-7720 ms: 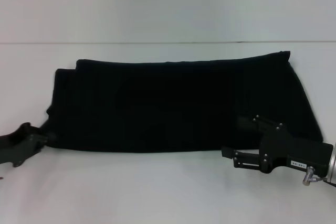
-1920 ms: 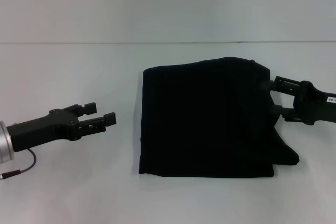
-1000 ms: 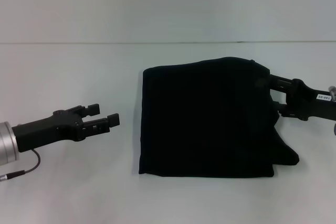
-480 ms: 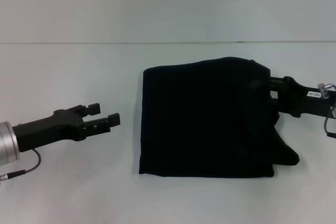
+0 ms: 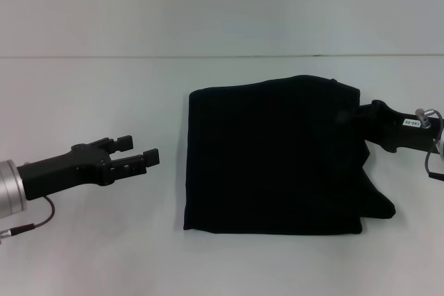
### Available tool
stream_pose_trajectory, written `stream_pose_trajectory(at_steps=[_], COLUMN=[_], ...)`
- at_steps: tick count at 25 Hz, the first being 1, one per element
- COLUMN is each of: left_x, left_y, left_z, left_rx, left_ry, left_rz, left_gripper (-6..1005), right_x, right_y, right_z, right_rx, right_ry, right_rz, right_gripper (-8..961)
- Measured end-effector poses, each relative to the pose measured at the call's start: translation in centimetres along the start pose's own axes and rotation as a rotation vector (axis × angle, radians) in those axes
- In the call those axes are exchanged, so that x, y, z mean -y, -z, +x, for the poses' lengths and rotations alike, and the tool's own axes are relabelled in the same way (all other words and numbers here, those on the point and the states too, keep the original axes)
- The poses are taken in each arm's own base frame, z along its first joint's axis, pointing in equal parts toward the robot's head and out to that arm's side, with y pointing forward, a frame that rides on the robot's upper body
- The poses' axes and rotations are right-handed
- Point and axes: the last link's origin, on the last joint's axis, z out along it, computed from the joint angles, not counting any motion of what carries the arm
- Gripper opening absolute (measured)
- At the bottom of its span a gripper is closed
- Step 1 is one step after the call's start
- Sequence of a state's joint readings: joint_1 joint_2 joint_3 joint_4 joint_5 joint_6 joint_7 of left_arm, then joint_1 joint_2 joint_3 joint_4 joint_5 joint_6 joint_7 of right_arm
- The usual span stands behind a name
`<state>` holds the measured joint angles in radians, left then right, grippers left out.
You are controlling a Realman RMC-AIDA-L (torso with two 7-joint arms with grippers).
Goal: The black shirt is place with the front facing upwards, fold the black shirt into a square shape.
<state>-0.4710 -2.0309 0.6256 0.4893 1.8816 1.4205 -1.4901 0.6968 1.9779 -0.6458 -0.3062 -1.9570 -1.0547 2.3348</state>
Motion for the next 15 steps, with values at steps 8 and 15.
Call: stream_pose_trajectory(at_steps=[8, 15], left_x=[0.0, 0.0], left_y=[-0.1, -0.1], left_z=[0.1, 0.0], left_rx=[-0.001, 0.003], left_ry=[-0.002, -0.002], left_rz=[-0.003, -0.001], left_gripper=[905, 905], right_x=[-0.2, -0.8], right_y=[-0.5, -0.3], right_z=[-0.4, -1.6], right_rx=[0.033, 0.093], right_ry=[0.044, 0.075], right_rz=[0.010, -0.018], right_gripper=[127, 23])
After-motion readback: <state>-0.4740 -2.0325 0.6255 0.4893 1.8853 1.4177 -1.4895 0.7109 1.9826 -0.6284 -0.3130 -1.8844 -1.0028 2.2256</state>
